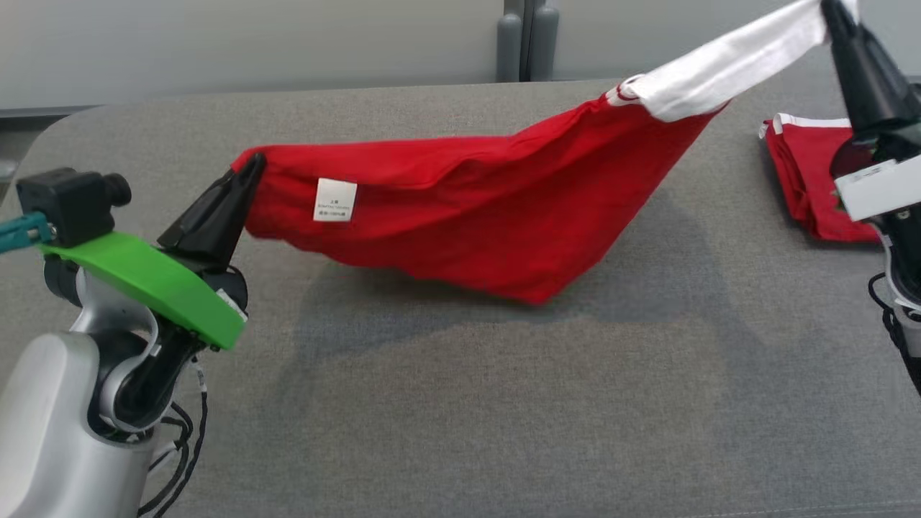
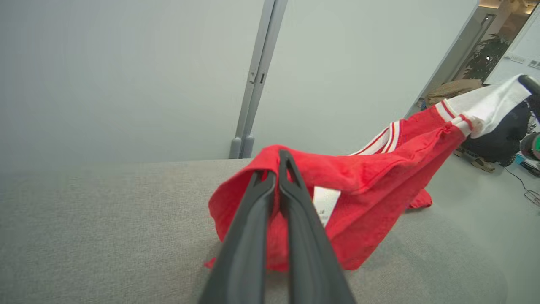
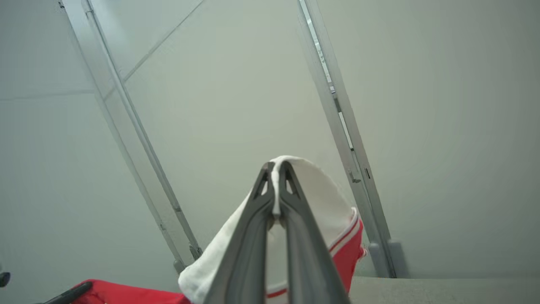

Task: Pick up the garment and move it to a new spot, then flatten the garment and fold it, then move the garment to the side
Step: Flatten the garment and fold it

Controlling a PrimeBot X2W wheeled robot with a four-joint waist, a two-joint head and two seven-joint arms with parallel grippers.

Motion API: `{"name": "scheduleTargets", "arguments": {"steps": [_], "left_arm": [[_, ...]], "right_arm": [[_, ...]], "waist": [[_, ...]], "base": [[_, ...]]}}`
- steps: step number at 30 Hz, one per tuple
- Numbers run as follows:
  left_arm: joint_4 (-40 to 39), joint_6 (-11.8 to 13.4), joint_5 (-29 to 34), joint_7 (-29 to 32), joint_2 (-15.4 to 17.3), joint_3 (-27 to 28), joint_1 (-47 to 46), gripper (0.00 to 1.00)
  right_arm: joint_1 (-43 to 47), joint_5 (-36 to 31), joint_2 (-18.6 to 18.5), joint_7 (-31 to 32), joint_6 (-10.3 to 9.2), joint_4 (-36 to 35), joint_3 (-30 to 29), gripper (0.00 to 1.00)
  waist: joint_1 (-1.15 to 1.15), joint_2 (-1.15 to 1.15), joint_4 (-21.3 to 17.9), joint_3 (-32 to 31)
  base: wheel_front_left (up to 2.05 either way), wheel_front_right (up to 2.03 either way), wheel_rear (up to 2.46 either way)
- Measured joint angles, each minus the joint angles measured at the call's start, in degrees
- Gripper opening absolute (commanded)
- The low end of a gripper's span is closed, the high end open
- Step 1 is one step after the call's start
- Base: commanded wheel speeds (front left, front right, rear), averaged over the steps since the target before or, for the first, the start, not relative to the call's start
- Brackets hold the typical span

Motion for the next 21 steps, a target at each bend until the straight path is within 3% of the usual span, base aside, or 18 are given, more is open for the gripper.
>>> {"name": "scheduleTargets", "arguments": {"steps": [5, 11, 14, 18, 21], "left_arm": [[-8.4, -0.1, -7.2, 5.9, 1.3, 1.3, -1.0, 0.00], [-19.1, 0.1, -16.3, 12.4, 4.1, 4.9, -0.9, 0.00], [-23.7, 2.9, -20.1, 15.6, 5.3, 7.5, -0.3, 0.00], [-27.0, 8.0, -22.4, 20.4, 7.0, 9.0, 0.5, 0.00], [-28.0, 10.8, -24.2, 24.1, 7.7, 8.4, 0.6, 0.00]], "right_arm": [[0.3, 9.7, -1.2, -0.2, 0.00, -11.4, -3.5, 0.00], [4.6, 16.0, -3.9, 0.3, 0.00, -22.2, -11.1, 0.00], [6.3, 18.1, -6.1, 3.3, -0.20, -26.9, -13.4, 0.00], [9.0, 21.8, -9.5, 8.2, -3.14, -30.5, -15.9, 0.00], [10.4, 26.0, -9.3, 11.4, -4.43, -31.5, -14.9, 0.00]], "waist": [[0.00, 0.00, -0.5, -3.1], [0.00, 0.00, -1.8, -6.7], [0.00, 0.00, -3.2, -7.7], [0.00, 0.00, -5.2, -7.9], [0.00, 0.00, -5.9, -6.8]], "base": [[0.00, 0.00, 0.00], [0.00, 0.00, 0.00], [0.00, 0.00, 0.00], [0.00, 0.00, 0.00], [0.00, 0.00, 0.00]]}}
